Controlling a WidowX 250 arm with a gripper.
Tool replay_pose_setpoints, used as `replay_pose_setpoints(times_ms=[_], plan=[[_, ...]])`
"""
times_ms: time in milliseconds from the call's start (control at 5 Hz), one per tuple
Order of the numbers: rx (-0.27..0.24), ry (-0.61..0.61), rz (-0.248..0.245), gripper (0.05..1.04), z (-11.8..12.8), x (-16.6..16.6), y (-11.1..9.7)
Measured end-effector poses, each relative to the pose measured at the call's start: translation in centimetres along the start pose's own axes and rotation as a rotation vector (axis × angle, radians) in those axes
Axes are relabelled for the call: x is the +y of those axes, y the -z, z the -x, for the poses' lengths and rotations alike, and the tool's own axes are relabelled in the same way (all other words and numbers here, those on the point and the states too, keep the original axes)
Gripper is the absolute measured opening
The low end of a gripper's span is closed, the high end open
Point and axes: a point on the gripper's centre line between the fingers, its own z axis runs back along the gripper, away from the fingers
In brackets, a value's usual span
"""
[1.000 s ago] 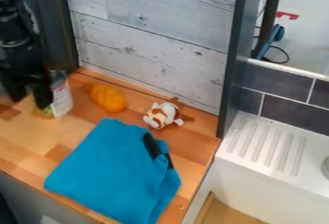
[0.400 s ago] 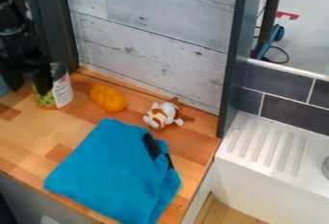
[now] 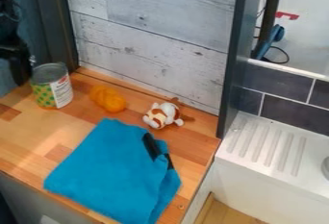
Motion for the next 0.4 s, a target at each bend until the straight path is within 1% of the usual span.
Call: replay_pose_setpoints(times_ms=[200, 400], plan=[[0.019, 0.008, -0.004, 1.000, 3.7, 0.1, -2.1], [-0.011, 0.072, 0.085, 1.000, 6.3, -1.1, -4.5]])
